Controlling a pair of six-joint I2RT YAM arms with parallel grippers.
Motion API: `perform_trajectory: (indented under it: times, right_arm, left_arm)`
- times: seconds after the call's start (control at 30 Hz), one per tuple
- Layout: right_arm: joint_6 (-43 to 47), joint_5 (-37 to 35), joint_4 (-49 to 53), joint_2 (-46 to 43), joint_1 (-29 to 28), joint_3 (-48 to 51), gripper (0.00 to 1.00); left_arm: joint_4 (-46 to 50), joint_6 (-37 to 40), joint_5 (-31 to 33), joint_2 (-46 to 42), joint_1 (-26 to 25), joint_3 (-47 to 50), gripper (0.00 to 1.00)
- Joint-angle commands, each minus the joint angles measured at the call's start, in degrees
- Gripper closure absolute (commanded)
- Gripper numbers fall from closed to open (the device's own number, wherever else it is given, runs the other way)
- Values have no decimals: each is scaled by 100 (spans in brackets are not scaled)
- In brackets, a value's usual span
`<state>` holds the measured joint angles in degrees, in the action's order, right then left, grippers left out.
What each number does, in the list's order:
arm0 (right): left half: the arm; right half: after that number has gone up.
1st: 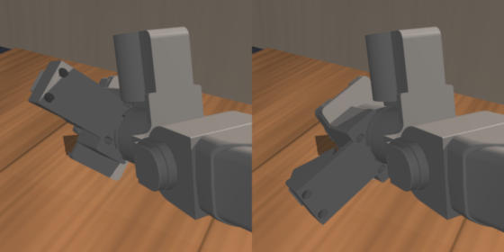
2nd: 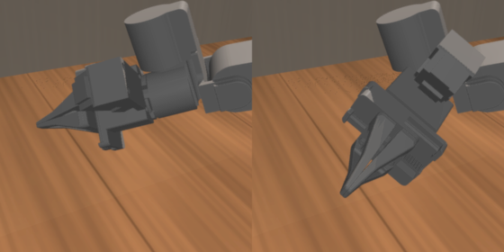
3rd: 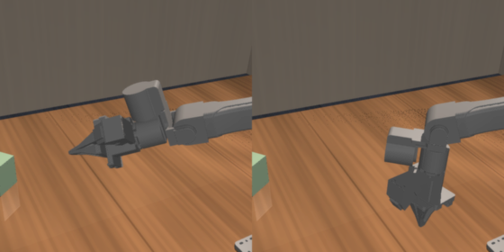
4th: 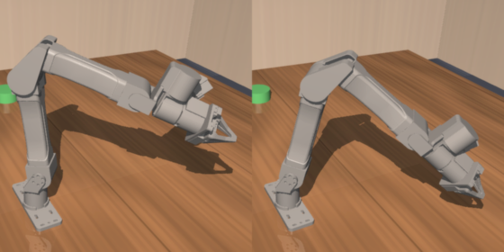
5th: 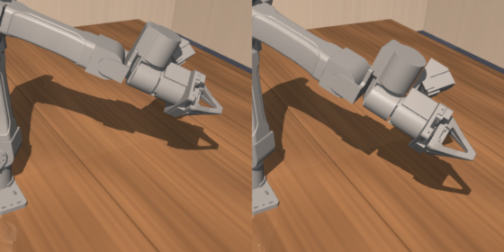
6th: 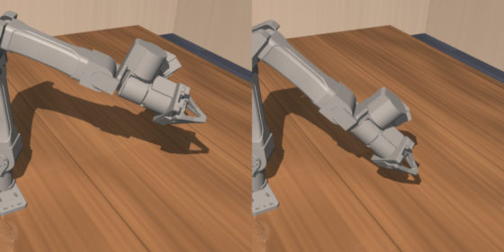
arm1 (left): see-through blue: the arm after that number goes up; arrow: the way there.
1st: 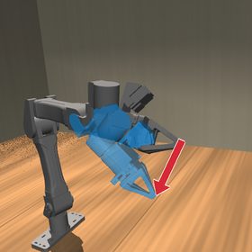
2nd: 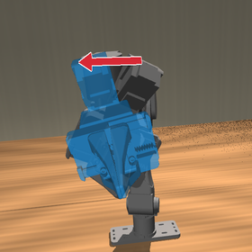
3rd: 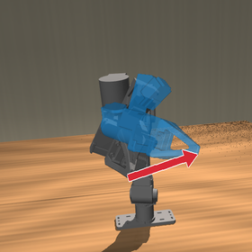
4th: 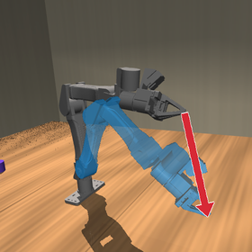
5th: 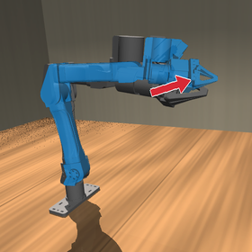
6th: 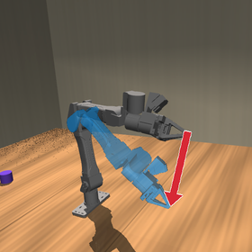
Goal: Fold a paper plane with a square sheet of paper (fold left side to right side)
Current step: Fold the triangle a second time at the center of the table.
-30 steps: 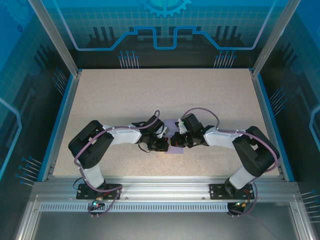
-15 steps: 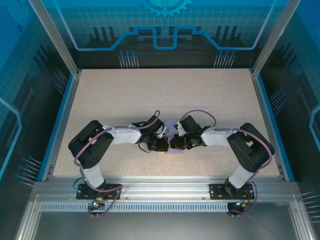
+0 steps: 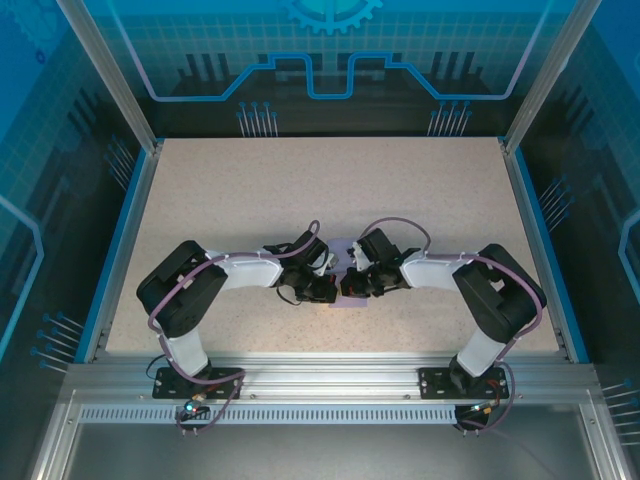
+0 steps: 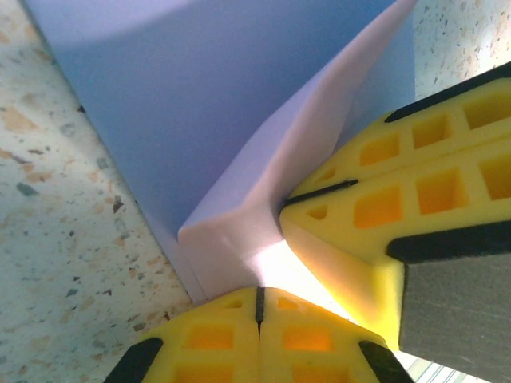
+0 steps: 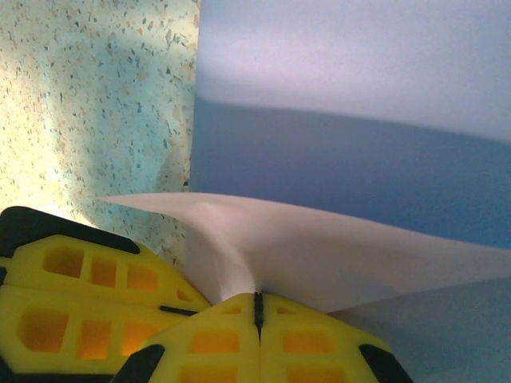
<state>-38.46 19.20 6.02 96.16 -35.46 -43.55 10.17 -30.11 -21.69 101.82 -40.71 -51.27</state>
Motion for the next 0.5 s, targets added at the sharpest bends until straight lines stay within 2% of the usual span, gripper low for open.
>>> perform_trajectory:
  times: [0.0,0.47]
  right_arm:
    - [201,-426,476,132,242,-145,100]
    - [539,-355,751,227,853,-295,100]
  left_arm:
    - [565,48,309,97,14,177,98]
    - [587,67,332,84,18,180,98]
